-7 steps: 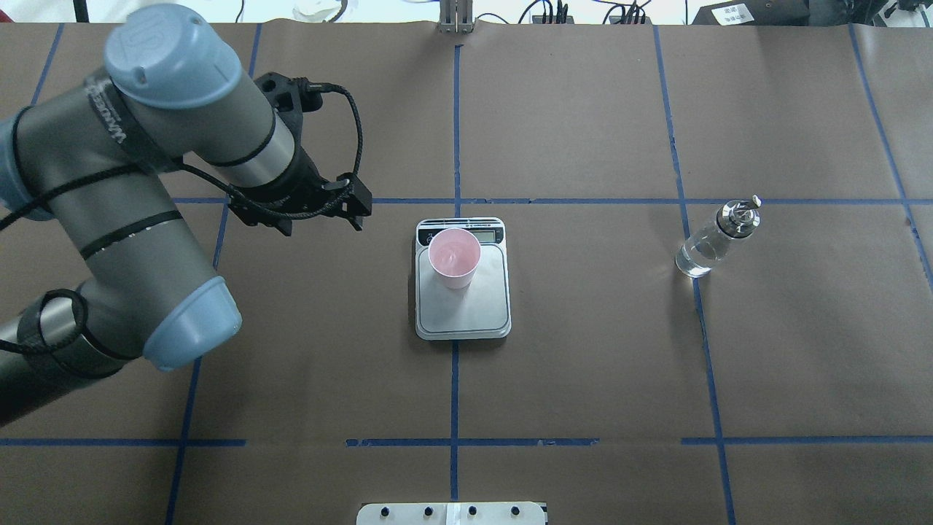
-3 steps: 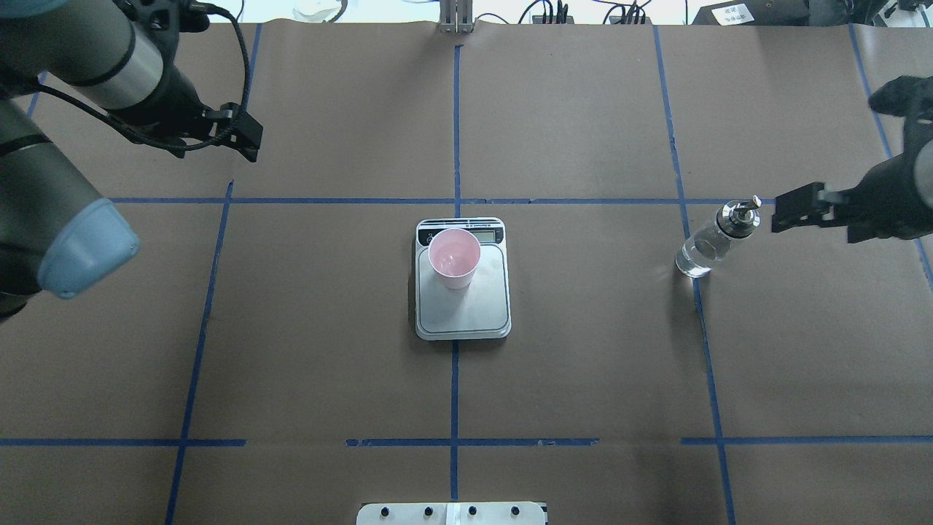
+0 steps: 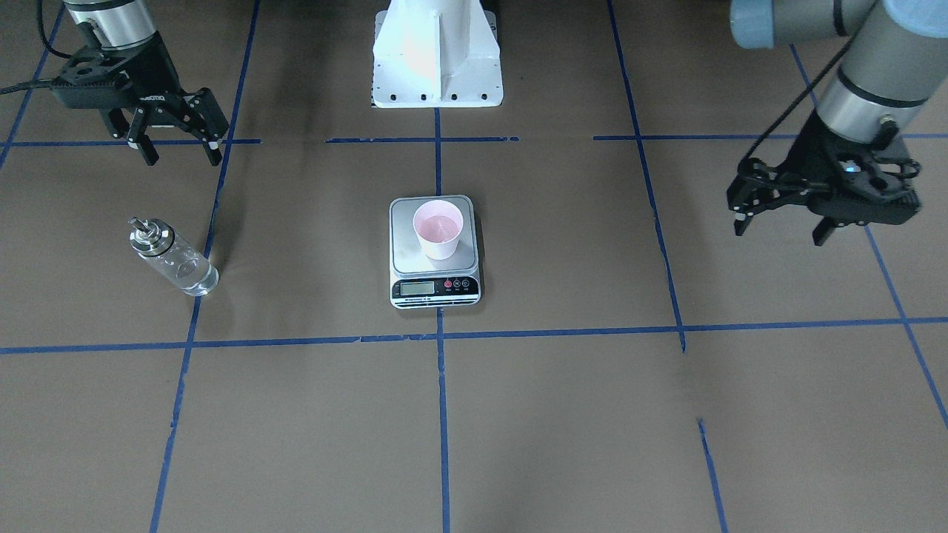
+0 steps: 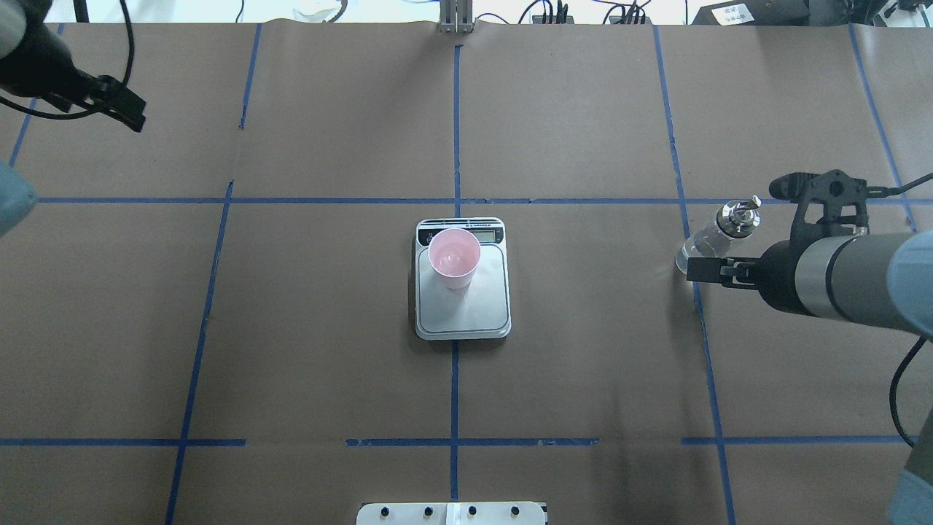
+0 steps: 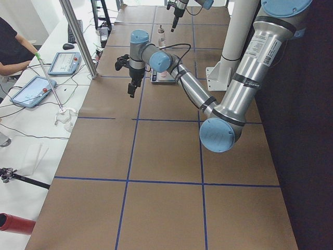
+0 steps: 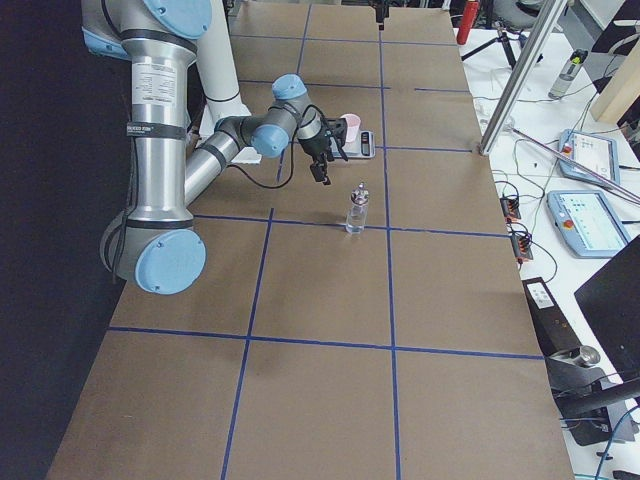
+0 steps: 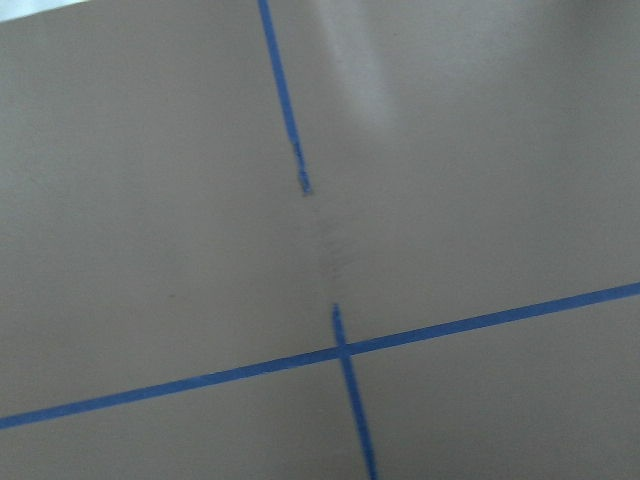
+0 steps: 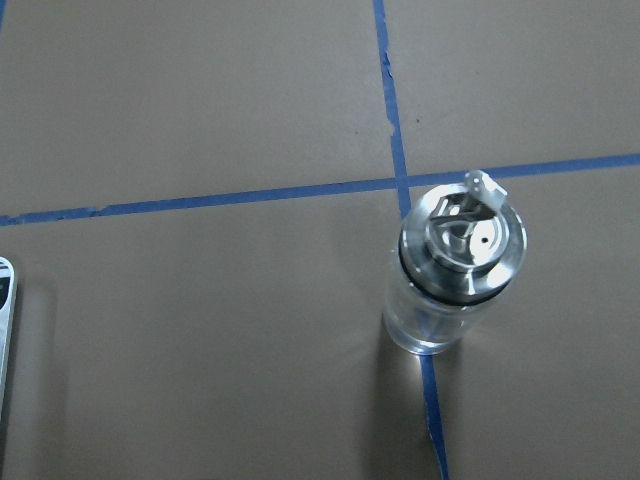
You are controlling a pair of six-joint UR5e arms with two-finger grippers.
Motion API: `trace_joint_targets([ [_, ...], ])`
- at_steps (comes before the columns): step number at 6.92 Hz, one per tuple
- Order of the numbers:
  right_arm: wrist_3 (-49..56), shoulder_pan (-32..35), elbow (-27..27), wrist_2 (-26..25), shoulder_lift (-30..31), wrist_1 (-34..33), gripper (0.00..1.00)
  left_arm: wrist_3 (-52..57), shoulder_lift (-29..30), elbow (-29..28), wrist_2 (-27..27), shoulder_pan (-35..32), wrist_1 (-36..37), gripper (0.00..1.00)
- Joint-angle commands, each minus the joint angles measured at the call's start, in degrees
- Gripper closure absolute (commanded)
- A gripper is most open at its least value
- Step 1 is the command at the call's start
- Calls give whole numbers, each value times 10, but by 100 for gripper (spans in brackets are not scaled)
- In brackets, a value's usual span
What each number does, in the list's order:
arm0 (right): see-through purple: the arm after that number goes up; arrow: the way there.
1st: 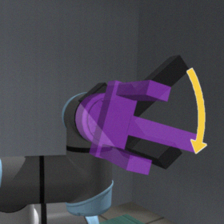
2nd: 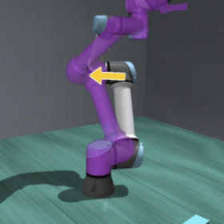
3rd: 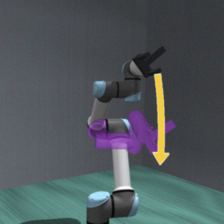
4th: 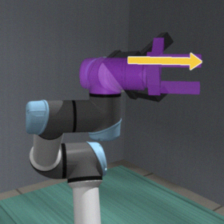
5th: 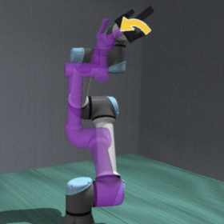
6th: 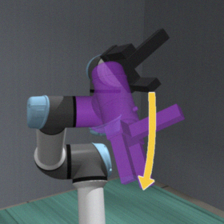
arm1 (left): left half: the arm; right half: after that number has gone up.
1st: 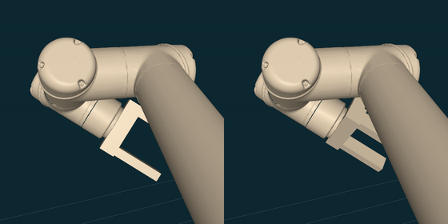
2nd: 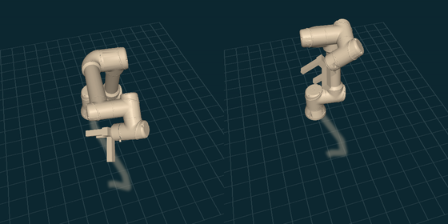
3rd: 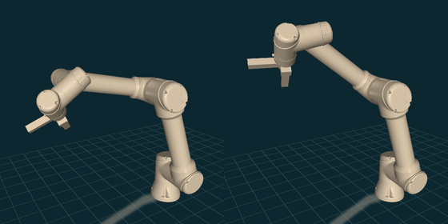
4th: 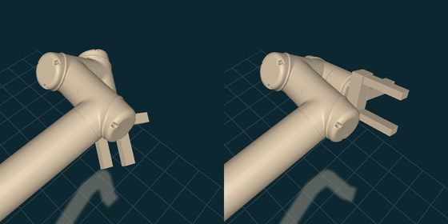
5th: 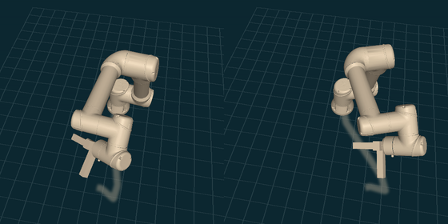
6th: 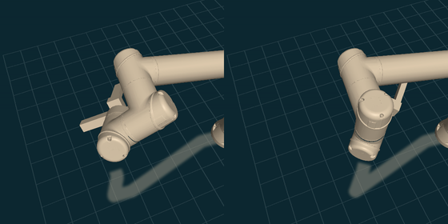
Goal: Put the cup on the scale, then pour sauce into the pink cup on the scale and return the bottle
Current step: 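Move the right gripper to the glass sauce bottle while the left arm retracts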
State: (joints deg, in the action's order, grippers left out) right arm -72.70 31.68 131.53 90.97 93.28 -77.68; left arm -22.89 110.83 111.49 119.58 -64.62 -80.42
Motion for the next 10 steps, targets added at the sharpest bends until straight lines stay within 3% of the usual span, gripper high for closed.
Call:
trace_joint_targets([
  [1,-1,-61,-17,-107,58,99,0,114,-39,-6,-2,-44,-3,0],
  [3,6,-64,-83,-170,136,311,0,193,-76,-10,-2,-71,-16,0],
  [6,5,-71,-108,-275,135,322,0,197,-110,-21,-2,-86,-61,0],
  [8,-3,-97,-122,-328,132,303,0,196,-110,-23,-2,-87,-63,0],
  [9,-5,-131,-137,-381,98,278,0,195,-111,-24,-2,-87,-63,0],
  [10,-6,-140,-145,-391,87,258,0,194,-111,-25,-2,-87,-63,0],
])
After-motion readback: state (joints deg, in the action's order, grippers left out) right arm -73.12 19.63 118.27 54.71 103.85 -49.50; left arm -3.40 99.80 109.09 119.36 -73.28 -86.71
